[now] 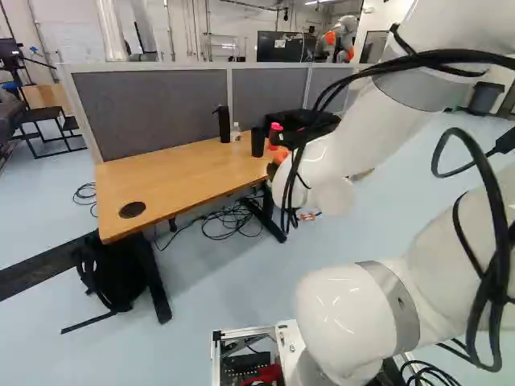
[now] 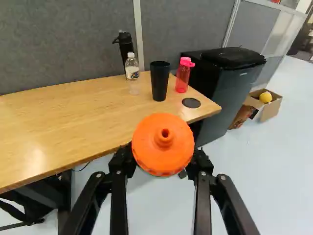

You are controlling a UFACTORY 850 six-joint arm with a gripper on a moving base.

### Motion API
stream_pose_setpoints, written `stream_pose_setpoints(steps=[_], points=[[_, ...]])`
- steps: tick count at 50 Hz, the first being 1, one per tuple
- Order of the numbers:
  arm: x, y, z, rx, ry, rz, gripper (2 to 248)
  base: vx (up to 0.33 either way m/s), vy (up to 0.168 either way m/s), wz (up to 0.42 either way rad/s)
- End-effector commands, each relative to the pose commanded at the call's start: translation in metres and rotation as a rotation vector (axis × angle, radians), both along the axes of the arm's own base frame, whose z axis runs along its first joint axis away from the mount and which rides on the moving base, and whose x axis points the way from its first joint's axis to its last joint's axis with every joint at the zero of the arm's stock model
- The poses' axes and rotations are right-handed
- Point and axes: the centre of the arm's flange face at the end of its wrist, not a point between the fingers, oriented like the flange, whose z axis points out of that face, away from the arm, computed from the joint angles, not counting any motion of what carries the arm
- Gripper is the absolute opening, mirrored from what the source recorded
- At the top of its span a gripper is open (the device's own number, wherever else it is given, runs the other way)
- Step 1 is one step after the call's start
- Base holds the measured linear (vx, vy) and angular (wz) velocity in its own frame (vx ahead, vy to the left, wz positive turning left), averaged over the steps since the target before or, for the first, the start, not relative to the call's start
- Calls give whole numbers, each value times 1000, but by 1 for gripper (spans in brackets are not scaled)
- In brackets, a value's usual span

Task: Pick up the green bottle from the table

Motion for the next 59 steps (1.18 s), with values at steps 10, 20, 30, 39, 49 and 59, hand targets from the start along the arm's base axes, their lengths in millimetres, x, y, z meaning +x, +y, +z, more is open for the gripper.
stream_pose_setpoints(steps=[10,20,30,39,49,59], points=[[-9,-2,-9,1,-8,-8,121,0,0,0],[-16,-4,-15,1,-14,-14,121,0,0,0],[-20,-5,-19,1,-18,-18,121,0,0,0],[-22,-5,-20,1,-19,-19,121,0,0,0],[-22,-5,-20,1,-19,-19,121,0,0,0],[-22,-5,-20,1,-19,-19,121,0,0,0]])
